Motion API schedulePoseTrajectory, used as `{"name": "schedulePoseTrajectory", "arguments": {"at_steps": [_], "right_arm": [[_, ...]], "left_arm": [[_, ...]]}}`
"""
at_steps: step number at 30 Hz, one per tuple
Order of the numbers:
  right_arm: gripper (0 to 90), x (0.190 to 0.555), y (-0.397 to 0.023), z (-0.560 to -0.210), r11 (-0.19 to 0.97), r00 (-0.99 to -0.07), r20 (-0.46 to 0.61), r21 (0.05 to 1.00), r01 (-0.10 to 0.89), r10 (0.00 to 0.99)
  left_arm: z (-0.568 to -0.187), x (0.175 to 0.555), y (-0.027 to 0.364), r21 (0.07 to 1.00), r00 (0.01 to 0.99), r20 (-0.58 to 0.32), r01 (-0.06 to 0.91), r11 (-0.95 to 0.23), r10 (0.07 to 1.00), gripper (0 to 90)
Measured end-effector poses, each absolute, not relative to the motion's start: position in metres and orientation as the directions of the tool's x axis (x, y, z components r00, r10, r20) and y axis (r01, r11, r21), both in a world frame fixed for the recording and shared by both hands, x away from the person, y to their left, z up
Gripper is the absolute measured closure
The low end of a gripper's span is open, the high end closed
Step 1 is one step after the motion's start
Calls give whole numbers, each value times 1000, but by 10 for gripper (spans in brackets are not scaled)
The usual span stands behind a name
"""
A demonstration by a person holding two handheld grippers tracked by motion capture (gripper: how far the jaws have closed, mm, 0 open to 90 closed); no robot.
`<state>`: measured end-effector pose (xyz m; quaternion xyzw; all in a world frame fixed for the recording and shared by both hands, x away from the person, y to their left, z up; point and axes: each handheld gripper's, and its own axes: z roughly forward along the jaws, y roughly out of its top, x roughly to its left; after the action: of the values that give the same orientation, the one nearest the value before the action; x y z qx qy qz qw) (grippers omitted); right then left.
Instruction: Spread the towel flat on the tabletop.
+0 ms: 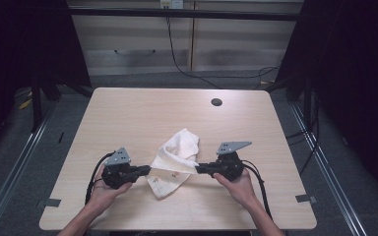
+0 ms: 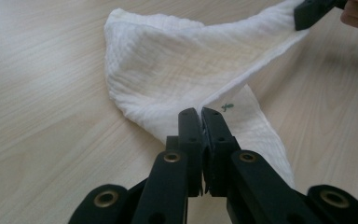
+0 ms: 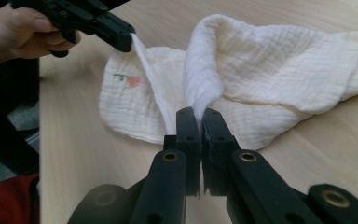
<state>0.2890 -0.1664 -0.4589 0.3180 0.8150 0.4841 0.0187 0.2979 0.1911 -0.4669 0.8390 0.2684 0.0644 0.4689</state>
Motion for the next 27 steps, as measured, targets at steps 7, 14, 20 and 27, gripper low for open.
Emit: {"name": "schedulePoseTrajectory", "arguments": {"at_steps": [7,14,20,27], "right_arm": [[873,265,-163,-446,324,-822,285,817,478,494],[873,250,-153,-426,311,-851,266,847,431,453],[874,286,-155,-449,308,-809,296,815,492,508],[875,324,-156,-481,346,-763,268,769,537,589]], "left_arm": [[-443,289,198,859,863,-138,348,-374,486,878],[-426,297,203,867,865,-115,327,-375,488,877],[-458,329,194,820,828,-162,416,-393,537,877],[-483,349,188,787,801,-191,470,-399,568,877]]}}
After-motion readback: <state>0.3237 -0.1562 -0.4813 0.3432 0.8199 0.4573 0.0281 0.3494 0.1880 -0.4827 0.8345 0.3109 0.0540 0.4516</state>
